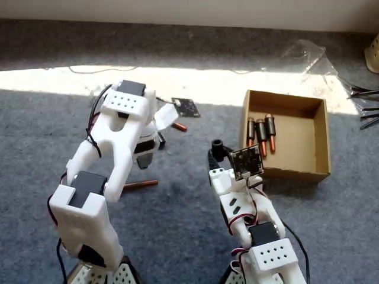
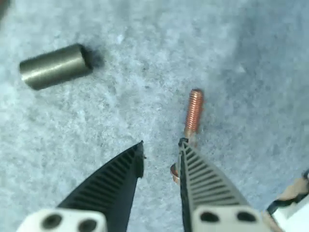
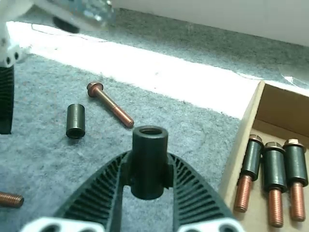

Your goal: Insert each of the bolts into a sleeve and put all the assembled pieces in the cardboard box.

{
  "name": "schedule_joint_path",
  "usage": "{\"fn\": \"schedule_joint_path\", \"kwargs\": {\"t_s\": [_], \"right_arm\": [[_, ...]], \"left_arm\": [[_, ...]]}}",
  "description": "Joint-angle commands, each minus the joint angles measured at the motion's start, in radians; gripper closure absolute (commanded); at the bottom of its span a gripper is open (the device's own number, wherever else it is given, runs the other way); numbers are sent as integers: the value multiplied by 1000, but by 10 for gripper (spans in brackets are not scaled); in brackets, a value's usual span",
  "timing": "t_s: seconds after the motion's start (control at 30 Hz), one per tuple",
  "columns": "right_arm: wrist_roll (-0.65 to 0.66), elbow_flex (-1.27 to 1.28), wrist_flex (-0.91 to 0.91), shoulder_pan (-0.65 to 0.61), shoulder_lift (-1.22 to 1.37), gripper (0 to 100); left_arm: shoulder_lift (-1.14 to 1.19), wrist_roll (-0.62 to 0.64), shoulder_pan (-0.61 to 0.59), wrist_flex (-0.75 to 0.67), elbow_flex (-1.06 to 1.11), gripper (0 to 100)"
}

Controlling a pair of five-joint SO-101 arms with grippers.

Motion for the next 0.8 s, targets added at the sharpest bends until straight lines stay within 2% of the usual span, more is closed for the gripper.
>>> {"fn": "schedule_joint_path", "kwargs": {"t_s": [0.0, 0.13, 0.23, 0.33, 0.5, 0.7, 0.77], "right_arm": [[0, 13, -33, 13, -13, 994], [0, 12, -33, 13, -13, 994], [0, 12, -33, 13, -13, 994], [11, 12, -33, 13, -13, 994], [123, 13, -33, 10, -13, 994], [126, 13, -33, 8, -13, 994], [126, 13, -33, 8, -13, 994]], "left_arm": [[-68, 497, 35, 2, -93, 878], [-67, 905, 21, 11, -131, 878], [-67, 1125, 1, 11, -140, 878], [-67, 1235, -2, 11, -139, 878], [-68, 1303, 2, 104, -139, 877], [-67, 1649, -41, 135, -56, 877], [-64, 1722, -45, 135, -28, 875]]}}
